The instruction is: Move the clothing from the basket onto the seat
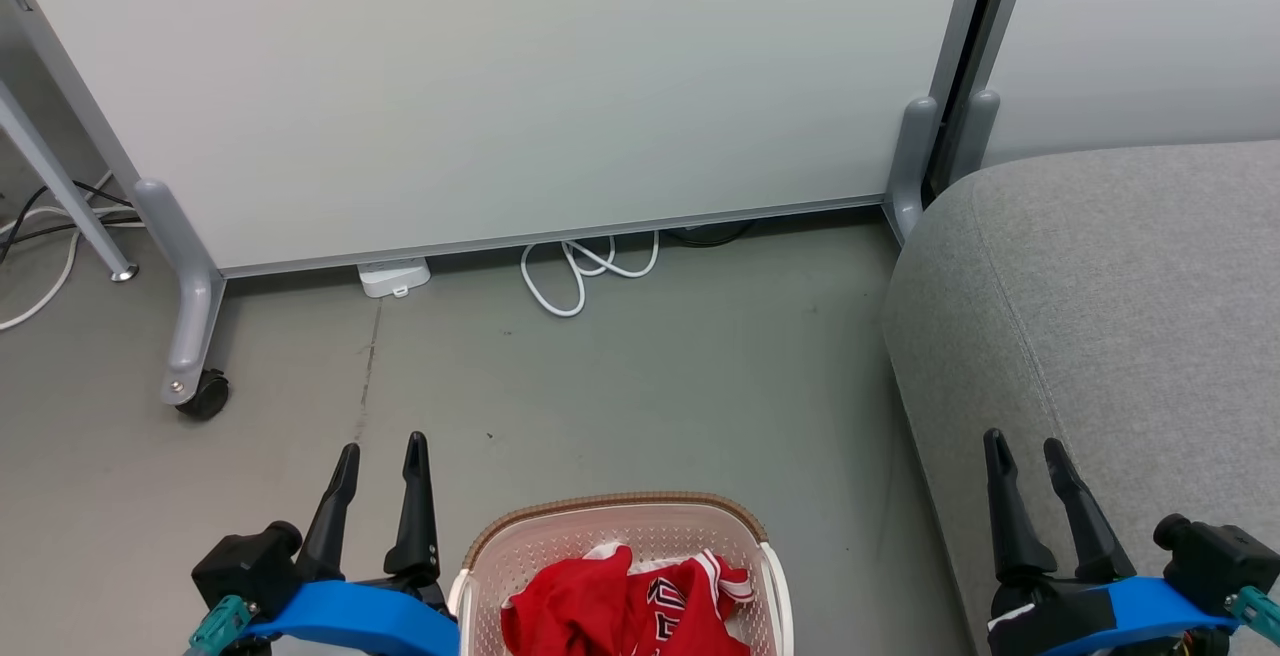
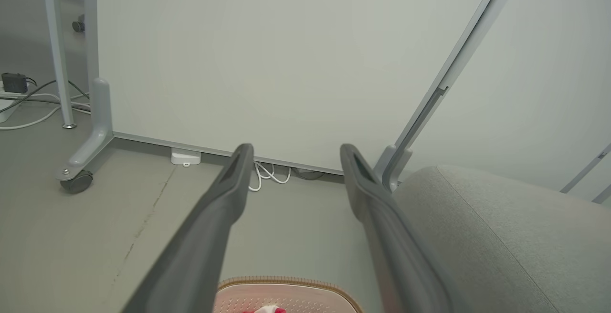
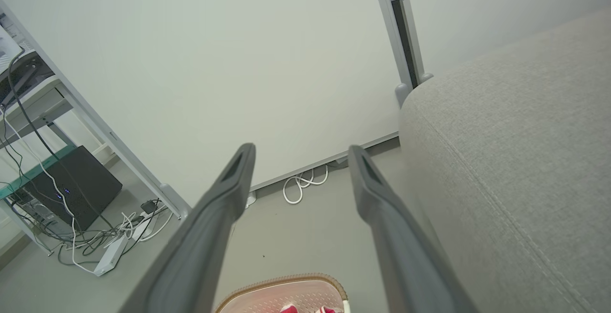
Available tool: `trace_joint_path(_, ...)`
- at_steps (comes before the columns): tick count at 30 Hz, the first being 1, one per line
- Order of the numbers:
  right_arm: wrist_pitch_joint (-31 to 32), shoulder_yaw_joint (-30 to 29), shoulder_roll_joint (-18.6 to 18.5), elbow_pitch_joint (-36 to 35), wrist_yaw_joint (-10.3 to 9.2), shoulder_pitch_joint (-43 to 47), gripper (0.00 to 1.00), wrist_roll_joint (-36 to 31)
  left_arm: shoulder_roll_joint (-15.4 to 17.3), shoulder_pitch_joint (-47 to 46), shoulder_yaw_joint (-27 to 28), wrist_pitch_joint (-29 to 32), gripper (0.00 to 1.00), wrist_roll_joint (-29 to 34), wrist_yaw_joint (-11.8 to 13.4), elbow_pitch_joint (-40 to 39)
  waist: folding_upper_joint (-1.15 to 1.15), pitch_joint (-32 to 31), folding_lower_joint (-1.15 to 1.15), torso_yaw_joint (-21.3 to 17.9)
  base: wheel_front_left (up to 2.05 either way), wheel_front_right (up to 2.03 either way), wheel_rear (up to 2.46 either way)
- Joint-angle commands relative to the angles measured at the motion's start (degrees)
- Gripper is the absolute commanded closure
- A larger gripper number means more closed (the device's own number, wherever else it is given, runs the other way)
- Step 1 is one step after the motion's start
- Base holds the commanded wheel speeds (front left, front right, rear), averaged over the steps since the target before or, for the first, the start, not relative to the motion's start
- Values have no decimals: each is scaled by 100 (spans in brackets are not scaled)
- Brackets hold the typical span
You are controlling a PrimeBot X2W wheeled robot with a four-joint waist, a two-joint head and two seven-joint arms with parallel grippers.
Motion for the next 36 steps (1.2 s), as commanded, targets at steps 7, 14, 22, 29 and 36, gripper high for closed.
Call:
trace_joint_path(7,-132,21,-47,7,12,27,0,-434,9,-86,-31,-126,0,358,-36,38,0,2,0,5,0,0,0)
trace_joint_path(14,-211,56,-49,50,12,54,0,-767,5,-95,-66,-207,0,653,-49,75,0,-1,0,20,0,0,0)
trace_joint_path(22,-303,105,-52,91,14,59,0,-1098,-1,-79,-42,-300,0,927,-53,125,0,-7,0,10,0,0,0)
trace_joint_path(29,-385,127,-54,105,16,73,0,-1372,-11,-43,-49,-378,0,1141,-52,109,0,-14,0,10,0,0,0)
trace_joint_path(36,-447,142,-56,136,16,79,0,-1662,-19,-2,-84,-446,0,1306,-54,116,0,-20,0,5,0,0,0)
